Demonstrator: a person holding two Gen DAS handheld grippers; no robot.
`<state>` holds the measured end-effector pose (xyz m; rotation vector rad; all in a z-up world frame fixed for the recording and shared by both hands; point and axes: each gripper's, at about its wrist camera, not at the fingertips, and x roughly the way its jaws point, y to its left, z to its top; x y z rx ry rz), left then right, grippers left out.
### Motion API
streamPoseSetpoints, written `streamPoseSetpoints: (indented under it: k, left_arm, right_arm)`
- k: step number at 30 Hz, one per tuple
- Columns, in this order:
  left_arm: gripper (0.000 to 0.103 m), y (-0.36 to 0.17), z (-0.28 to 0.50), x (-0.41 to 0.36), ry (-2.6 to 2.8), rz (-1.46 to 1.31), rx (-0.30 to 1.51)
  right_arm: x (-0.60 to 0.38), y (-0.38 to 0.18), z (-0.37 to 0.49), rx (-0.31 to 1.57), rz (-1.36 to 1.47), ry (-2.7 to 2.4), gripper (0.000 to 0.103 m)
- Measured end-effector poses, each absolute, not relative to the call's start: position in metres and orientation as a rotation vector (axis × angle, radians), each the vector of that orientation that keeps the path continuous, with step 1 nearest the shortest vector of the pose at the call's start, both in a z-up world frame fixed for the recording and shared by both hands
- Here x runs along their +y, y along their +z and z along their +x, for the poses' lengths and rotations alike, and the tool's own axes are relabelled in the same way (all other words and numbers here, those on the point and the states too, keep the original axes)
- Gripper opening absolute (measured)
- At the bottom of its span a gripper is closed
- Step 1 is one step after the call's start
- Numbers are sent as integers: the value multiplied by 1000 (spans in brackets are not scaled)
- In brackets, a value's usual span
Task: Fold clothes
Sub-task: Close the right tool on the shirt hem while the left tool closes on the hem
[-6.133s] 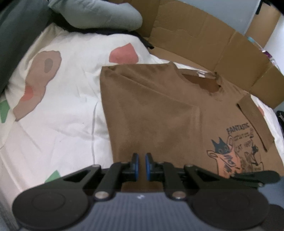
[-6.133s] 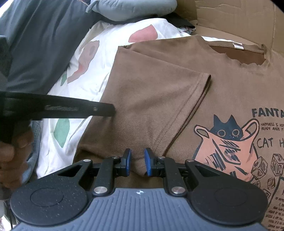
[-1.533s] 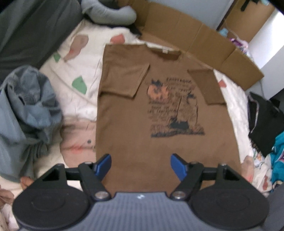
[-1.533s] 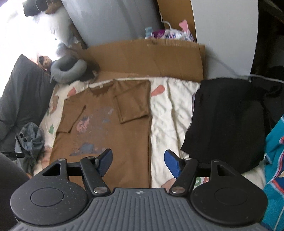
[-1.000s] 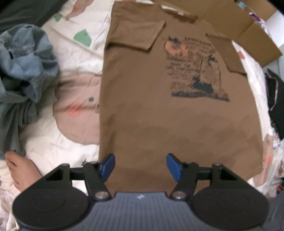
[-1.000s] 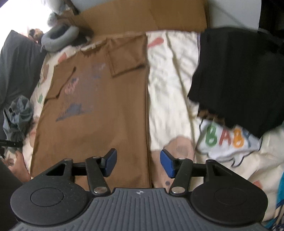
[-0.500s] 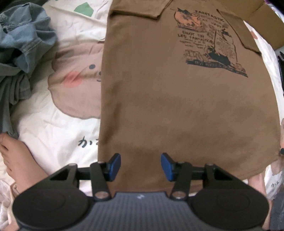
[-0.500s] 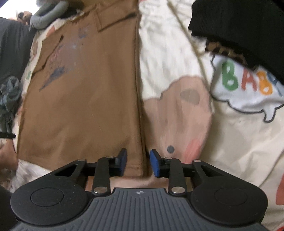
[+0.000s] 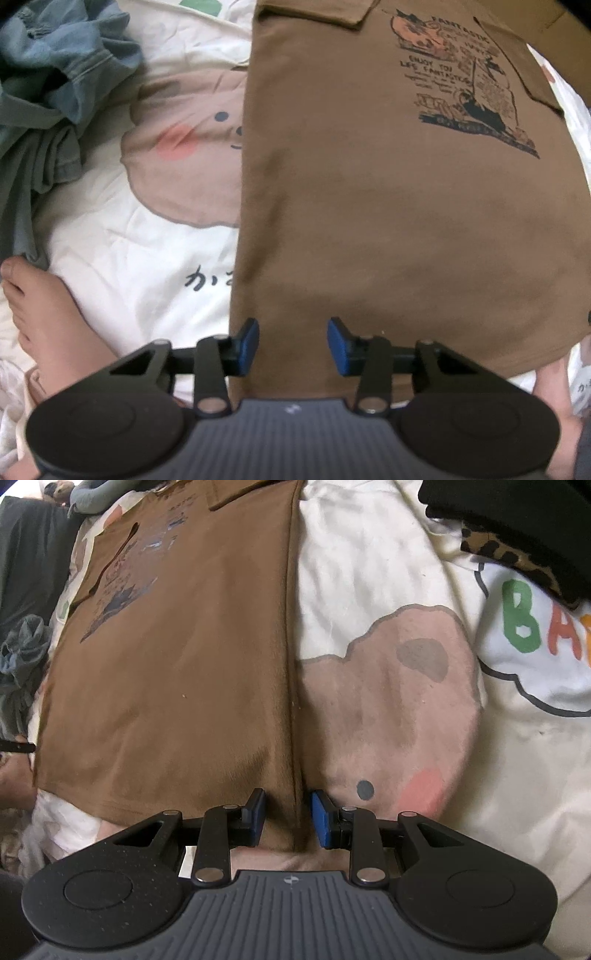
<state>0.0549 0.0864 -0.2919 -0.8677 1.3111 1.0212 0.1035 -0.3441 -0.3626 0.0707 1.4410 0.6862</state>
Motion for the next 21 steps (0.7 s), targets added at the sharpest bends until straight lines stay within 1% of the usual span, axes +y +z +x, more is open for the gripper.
streamPoseSetpoints:
  k: [1, 2, 3, 4, 6, 7, 10, 12, 21]
  left_arm:
    - [41, -291, 54, 86, 1019, -870, 1311]
    - [41, -291, 54, 86, 1017, -873, 1310]
    - [40, -291, 53, 86, 1017, -877, 1313]
    - [40, -292, 52, 86, 1022, -884, 1314]
    - [38, -295, 48, 87, 1028, -901, 1317]
    - [32, -297, 44, 88, 1025, -907, 1320]
    - [24, -303, 36, 82, 1051, -954, 1321]
    - [21, -307, 31, 78, 1075, -970, 1333]
    - [16, -311, 14, 74, 1126, -1024, 1366]
  right_arm:
    - [-344, -363, 105, 1453, 77, 691, 28]
    - [-344, -363, 107, 1466, 83, 695, 16]
    - [-343, -363, 108, 1477, 86, 700, 8]
    - [-343, -363, 108, 1486, 85, 707, 2]
    - [-342, -361, 107, 1485, 66, 719, 1]
    - [-341, -360, 106, 1479, 54, 721, 1]
    - [-340, -357, 105, 1467, 29, 702, 0]
    - [-340, -355, 105, 1462, 20, 689, 0]
    - [-344, -350, 107, 1454, -27, 653, 0]
